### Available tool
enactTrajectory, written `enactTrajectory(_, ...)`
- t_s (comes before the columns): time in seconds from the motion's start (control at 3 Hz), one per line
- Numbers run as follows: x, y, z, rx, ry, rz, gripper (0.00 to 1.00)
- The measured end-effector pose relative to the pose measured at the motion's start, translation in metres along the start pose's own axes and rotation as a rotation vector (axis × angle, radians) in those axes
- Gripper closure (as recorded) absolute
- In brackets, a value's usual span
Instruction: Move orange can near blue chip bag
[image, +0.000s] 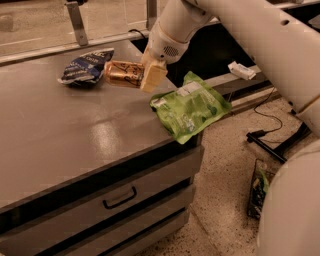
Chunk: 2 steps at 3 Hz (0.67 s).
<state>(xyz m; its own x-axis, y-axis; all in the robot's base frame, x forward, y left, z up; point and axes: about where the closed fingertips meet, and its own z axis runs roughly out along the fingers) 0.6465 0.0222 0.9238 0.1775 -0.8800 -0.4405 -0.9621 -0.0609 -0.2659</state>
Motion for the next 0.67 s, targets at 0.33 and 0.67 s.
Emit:
enactTrajectory(0.33, 0.003, -0.014, 0.011, 0.058, 0.036, -0.028, 1.0)
enactTrajectory(0.67, 0.026, -0.045, 0.027, 0.155, 0.097, -0.05, 1.0)
